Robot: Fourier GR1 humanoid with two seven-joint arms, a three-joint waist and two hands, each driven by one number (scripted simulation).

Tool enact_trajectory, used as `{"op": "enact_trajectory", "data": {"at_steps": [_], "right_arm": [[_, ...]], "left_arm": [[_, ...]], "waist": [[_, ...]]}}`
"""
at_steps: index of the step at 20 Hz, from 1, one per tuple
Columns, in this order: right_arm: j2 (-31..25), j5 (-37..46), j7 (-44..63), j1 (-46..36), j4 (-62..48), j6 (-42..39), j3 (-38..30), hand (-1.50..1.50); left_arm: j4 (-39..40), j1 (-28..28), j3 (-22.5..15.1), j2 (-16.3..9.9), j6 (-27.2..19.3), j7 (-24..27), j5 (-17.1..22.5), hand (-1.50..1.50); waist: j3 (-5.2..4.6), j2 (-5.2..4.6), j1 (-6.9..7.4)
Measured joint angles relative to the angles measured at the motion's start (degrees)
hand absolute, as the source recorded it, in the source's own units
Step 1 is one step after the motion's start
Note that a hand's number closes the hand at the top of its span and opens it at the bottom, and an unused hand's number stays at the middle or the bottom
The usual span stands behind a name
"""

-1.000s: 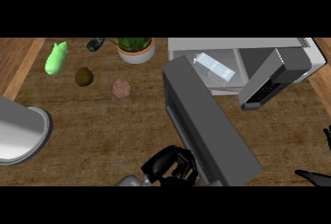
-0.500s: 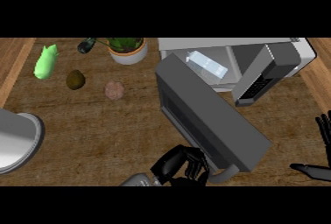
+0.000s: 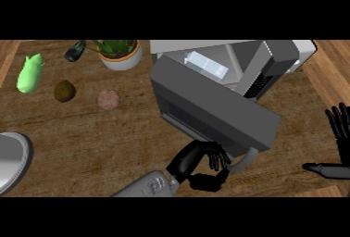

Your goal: Pick up the milk, place it into the microwave and close the microwave

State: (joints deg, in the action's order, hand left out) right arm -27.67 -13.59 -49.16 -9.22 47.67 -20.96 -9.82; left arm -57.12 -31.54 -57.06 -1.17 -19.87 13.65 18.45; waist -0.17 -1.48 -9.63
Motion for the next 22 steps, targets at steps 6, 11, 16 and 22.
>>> {"op": "enact_trajectory", "data": {"at_steps": [6, 11, 16, 22], "right_arm": [[-0.6, -1.2, 2.8, -1.8, 3.6, -1.3, 2.1, -1.50], [-1.6, -2.1, 5.0, -3.3, 6.1, -2.1, 3.4, -1.50], [-2.4, -3.6, 6.6, -5.2, 8.2, -2.7, 3.6, -1.50], [-3.2, -5.6, 8.6, -7.2, 10.5, -4.5, 4.4, -1.50]], "left_arm": [[0.9, -6.7, 0.8, 0.5, -3.9, 1.2, 3.6, 1.50], [2.4, -12.3, 2.2, 0.8, -6.5, 1.8, 6.5, 1.50], [4.6, -17.3, 3.8, 1.0, -8.3, 1.7, 9.2, 1.50], [8.5, -22.2, 5.6, 0.6, -9.8, 1.6, 11.8, 1.50]], "waist": [[-0.05, -0.53, -2.68], [0.02, -1.14, -5.06], [0.16, -1.84, -7.48], [0.31, -2.82, -9.76]]}}
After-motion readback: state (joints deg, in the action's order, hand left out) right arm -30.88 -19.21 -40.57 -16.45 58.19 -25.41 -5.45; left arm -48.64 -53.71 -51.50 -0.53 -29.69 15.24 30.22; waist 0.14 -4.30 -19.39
